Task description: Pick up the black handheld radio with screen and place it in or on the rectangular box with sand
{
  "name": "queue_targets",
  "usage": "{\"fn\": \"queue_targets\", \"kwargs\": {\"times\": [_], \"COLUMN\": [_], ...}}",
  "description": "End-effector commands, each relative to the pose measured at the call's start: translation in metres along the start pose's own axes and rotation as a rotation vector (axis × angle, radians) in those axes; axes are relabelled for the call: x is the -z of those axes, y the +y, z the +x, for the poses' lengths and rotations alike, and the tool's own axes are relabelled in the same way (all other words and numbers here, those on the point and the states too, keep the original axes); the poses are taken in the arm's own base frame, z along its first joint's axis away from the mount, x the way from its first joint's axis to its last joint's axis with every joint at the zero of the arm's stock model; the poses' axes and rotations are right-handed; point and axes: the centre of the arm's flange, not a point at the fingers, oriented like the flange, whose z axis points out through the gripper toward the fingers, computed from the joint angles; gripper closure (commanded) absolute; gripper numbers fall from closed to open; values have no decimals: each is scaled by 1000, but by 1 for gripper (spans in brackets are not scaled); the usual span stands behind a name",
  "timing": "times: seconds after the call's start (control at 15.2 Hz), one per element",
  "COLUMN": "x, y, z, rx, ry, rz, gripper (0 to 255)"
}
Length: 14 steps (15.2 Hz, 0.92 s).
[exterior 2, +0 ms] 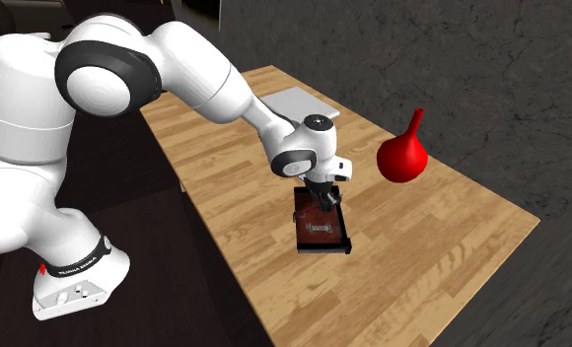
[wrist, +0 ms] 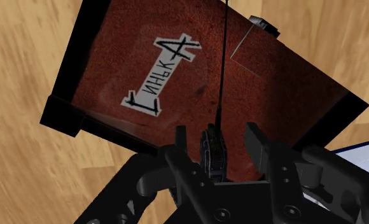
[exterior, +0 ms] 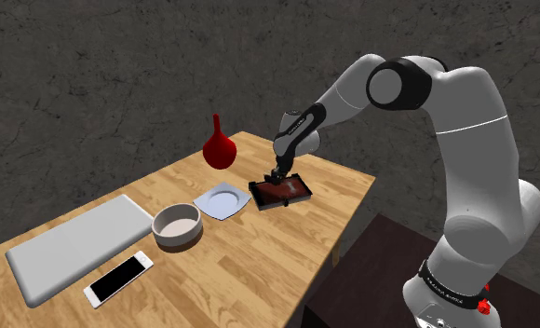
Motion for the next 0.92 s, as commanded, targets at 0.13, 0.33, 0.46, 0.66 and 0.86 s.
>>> {"fn": "queue_targets", "kwargs": {"times": [0.13,0.33,0.46,0.66,0.86], "x": [0,13,40,50,50], "y": [0,0,0,0,0], "z": [0,0,0,0,0], "rx": [0,0,0,0,0], "ry": [0,0,0,0,0], "rz": [0,0,0,0,0], "gripper": [0,0,0,0,0]}}
